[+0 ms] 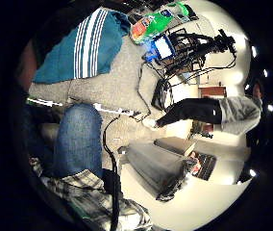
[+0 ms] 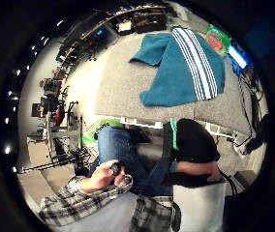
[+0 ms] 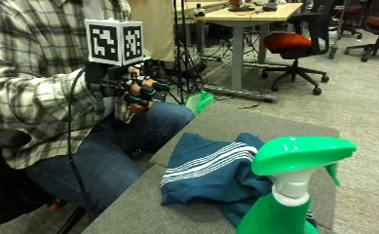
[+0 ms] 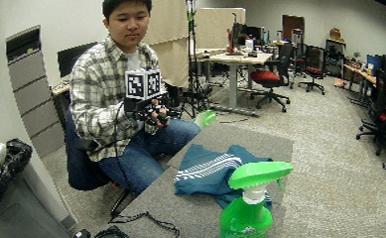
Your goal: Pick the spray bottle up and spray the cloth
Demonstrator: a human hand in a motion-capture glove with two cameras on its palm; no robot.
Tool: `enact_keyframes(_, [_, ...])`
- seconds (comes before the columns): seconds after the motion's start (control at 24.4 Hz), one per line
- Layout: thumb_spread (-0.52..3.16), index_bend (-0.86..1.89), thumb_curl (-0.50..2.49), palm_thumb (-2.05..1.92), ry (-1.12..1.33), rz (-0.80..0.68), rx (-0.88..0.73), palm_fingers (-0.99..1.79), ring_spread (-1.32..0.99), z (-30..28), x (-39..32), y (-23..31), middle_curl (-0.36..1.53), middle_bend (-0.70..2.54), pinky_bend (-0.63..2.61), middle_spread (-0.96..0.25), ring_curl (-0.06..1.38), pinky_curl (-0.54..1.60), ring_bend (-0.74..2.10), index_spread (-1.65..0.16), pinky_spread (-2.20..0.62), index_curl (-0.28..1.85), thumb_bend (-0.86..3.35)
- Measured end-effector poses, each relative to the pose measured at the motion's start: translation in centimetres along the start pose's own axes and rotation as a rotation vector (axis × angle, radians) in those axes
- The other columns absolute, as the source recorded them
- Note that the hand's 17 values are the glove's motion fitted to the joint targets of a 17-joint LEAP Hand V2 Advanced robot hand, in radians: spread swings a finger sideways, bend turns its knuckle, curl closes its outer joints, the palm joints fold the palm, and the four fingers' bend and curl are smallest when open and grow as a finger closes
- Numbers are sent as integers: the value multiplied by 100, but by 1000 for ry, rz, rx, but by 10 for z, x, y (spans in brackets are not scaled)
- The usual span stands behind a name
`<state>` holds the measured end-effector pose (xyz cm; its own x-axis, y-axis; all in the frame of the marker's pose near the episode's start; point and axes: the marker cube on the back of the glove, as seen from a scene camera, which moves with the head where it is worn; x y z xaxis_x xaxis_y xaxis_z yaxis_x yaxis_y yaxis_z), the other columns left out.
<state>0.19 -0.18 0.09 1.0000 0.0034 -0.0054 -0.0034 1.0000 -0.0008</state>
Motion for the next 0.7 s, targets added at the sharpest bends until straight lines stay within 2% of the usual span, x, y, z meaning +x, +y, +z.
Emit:
enact_keyframes(0.21, [69,19,14,48,-4,7,-6,16,9,2,3,-4,3,12,53,-2,9,14,28,-28,12,11,31])
enact_keyframes(0.45, [93,19,19,51,-24,23,19,12,12,5,13,-13,6,14,58,-3,13,18,31,-34,16,17,30])
enact_keyframes(0.57, [101,19,21,53,-104,78,126,15,12,-1,44,-38,8,16,58,-3,15,19,35,-35,17,19,29])
enact_keyframes(0.7, [106,15,23,54,-314,177,285,30,10,-12,99,-89,12,21,58,-3,18,19,44,-35,18,19,28])
